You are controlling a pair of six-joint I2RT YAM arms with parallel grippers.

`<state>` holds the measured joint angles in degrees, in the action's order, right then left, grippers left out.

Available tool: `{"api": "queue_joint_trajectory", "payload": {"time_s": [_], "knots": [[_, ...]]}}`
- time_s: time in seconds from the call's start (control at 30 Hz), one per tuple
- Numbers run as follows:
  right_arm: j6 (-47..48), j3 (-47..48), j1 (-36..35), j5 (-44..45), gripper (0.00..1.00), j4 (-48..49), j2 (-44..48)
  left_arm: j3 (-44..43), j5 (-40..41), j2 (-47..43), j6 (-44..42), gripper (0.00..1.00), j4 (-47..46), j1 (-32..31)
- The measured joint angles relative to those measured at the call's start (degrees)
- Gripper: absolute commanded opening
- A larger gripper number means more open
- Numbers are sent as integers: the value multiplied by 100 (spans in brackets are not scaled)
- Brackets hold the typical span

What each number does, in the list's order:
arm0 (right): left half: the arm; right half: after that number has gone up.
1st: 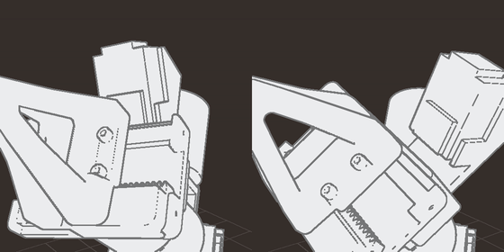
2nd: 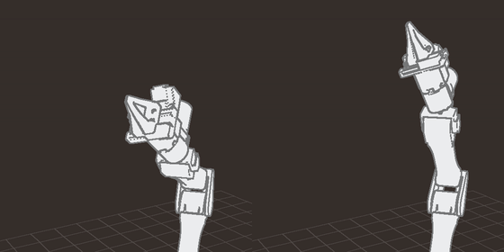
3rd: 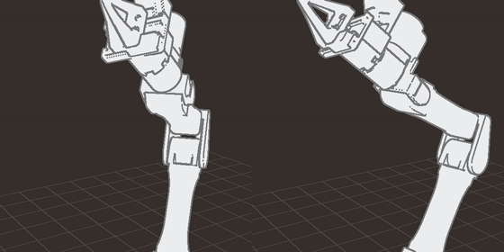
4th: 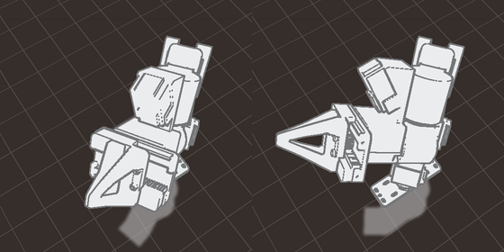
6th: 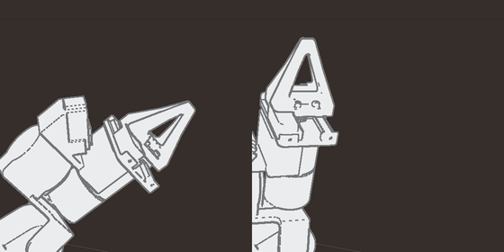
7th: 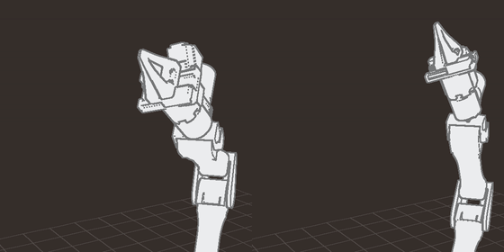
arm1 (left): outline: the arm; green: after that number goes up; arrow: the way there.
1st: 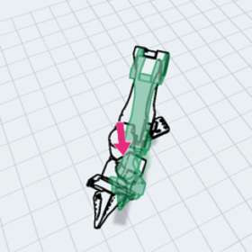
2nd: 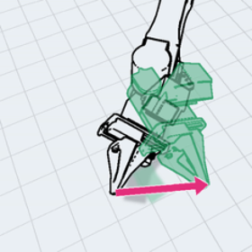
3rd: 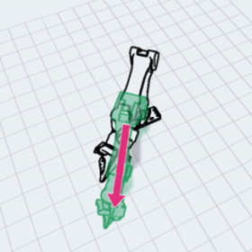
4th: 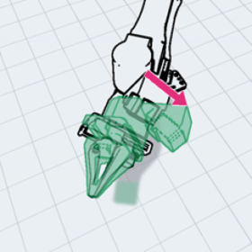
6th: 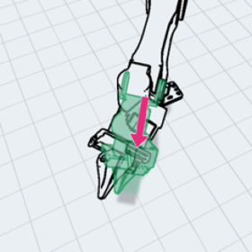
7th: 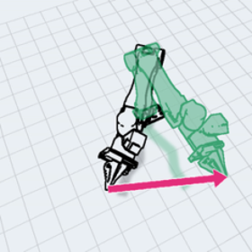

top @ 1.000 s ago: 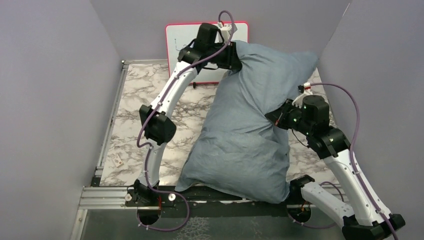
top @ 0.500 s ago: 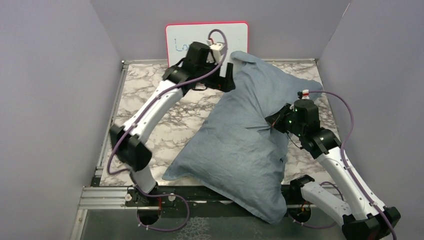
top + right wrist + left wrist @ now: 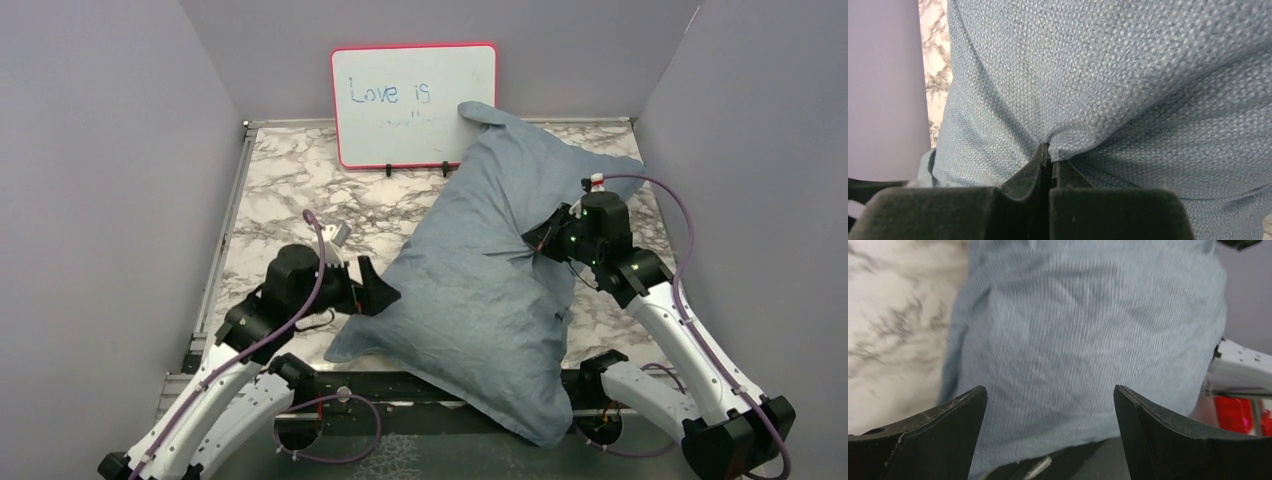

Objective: Remove the pillowcase from the pillow
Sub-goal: Adjust the pillow at the center of the board.

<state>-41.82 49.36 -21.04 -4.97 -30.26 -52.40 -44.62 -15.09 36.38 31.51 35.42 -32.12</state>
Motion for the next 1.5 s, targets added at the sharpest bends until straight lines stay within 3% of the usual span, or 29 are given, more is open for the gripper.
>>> {"api": "queue_joint_trajectory", "payload": {"time_s": [0.2, 0.27, 0.4, 0.5, 0.53, 0.7, 0.83, 1.03, 1.23, 1.3, 1.37, 1.4, 1.5], "knots": [[133, 173, 2, -208, 1, -4, -199, 1130, -671, -1049, 811, 98, -160, -15], [155, 212, 2, -278, 1, -4, -238, 1322, -868, -1019, 933, 92, -391, -11], [188, 315, 4, -415, 1, -83, -258, 1606, -1095, -468, 994, 52, -693, -13], [251, 422, 4, -455, 1, -157, -221, 1587, -916, -111, 1023, 8, -820, -15], [284, 437, 4, -455, 1, -179, -179, 1550, -815, -37, 999, 0, -863, -15], [439, 564, 4, -201, 0, -424, 136, 866, -243, 745, 809, 0, -935, -44], [476, 605, 4, 114, 1, -741, 378, -256, 315, 1845, 297, 0, -855, -48], [476, 575, 4, 221, 1, -1130, 706, -1438, 876, 2809, -352, 0, -876, 98], [525, 595, -4, 212, 2, -1252, 463, -1279, 909, 2817, -452, 2, -981, 142], [584, 649, -15, 160, 9, -1239, 260, -1027, 940, 2647, -501, 26, -986, 155], [752, 758, -24, 15, 35, -1228, 70, -909, 999, 2509, -623, 56, -861, 232], [844, 844, -24, -33, 44, -1241, 7, -909, 1045, 2481, -704, 67, -787, 280], [1023, 1075, -28, -92, 66, -1244, -2, -918, 1156, 2352, -874, 83, -525, 616]]}}
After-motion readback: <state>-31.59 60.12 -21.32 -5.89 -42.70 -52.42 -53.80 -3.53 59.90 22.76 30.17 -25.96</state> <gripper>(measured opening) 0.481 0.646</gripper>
